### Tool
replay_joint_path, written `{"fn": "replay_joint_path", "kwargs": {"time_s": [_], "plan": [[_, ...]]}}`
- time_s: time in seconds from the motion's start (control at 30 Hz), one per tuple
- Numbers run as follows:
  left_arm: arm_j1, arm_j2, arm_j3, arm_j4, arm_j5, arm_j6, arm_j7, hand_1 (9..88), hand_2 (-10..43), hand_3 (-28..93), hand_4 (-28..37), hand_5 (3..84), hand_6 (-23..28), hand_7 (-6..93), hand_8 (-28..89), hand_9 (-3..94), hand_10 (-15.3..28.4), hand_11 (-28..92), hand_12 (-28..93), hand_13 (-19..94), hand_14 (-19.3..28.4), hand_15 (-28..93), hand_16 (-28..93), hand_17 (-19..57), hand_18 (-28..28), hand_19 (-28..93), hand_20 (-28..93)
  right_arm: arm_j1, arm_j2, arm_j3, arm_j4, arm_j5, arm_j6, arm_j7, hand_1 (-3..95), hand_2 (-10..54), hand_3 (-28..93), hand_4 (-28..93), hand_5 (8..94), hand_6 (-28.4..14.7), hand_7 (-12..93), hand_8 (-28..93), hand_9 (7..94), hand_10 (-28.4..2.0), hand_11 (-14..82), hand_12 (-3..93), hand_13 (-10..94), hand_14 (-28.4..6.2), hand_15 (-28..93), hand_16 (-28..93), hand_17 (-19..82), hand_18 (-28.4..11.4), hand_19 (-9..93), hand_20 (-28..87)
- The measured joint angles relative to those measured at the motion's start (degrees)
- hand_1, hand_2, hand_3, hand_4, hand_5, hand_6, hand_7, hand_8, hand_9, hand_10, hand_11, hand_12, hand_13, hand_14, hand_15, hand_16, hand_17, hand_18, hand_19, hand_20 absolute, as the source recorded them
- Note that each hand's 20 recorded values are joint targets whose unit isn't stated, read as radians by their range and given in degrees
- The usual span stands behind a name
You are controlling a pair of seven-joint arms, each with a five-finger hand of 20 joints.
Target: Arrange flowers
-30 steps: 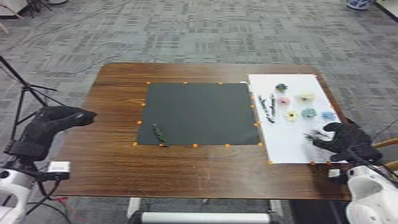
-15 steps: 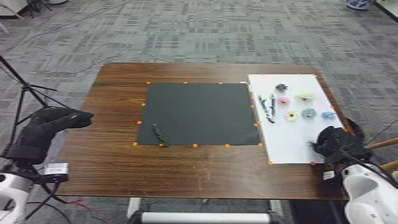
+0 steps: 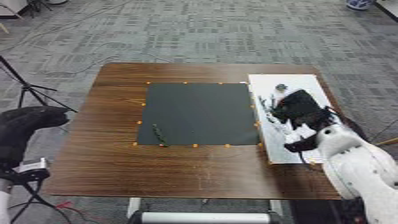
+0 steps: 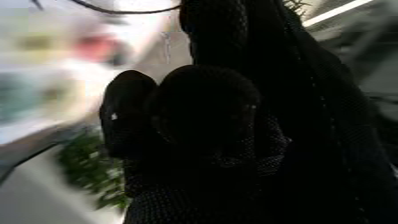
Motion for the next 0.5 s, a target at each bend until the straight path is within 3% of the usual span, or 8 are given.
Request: {"fn": "replay_joint_path", "kwargs": {"time_s": [0.1, 0.2, 0.4, 0.5], "plan": [[-0.05, 0.3, 0.01, 0.08, 0.01, -0.01, 0.34, 26.1, -0.2, 70, -21.6, 59.7, 1.9, 22.5, -8, 58.6, 14.9, 25, 16, 50, 18.7, 26, 2, 7.8, 15.6, 27, 25, 5.65, -0.87, -3.2, -1.19, 0.5, -2.4, 0.0, 69.6, -9.4, 50, -10, 76.9, -5.4, 23, 21, 91.1, -11.5, 31.3, 30.0, 94, -2.6, 54, 27, 71, -6.4, 91, 37], [-0.61, 1.02, 0.7, 0.84, -0.05, 0.03, 0.69, 26.1, -0.3, 70, -21.6, 59.8, 1.9, 22.5, -8, 58.6, 14.9, 25, 16, 50, 18.8, 26, 2, 7.8, 15.6, 27, 25, 10.53, -2.65, -6.46, -1.2, 2.28, -4.11, -0.01, 69.8, -9.5, 50, -10, 77.1, -5.4, 23, 21, 91.3, -11.6, 31.0, 30.2, 94, -2.9, 54, 26, 71, -6.1, 90, 36], [-4.29, 3.24, 5.32, 4.02, -0.05, 0.49, 0.98, 26.3, 0.6, 69, -22.2, 59.8, 2.0, 22.3, -8, 58.8, 15.1, 25, 16, 50, 18.8, 26, 2, 7.7, 15.5, 26, 25, 16.63, -8.97, -15.04, 1.5, -0.28, 0.51, -0.71, 70.2, -9.5, 49, -9, 77.3, -5.6, 23, 21, 91.6, -11.9, 29.7, 30.5, 94, -3.4, 54, 25, 72, -5.8, 90, 36], [-6.16, 3.97, 7.47, 5.01, 0.11, 0.44, 0.74, 25.9, 2.8, 67, -23.5, 60.1, 2.0, 22.0, -8, 58.8, 15.2, 25, 16, 50, 19.0, 26, 2, 7.7, 15.3, 25, 24, 18.19, -12.87, -19.73, 5.33, -6.38, 3.32, -0.72, 70.4, -9.5, 49, -9, 77.1, -5.6, 23, 21, 92.1, -12.0, 27.7, 29.8, 94, -3.2, 53, 24, 72, -5.7, 90, 35]]}}
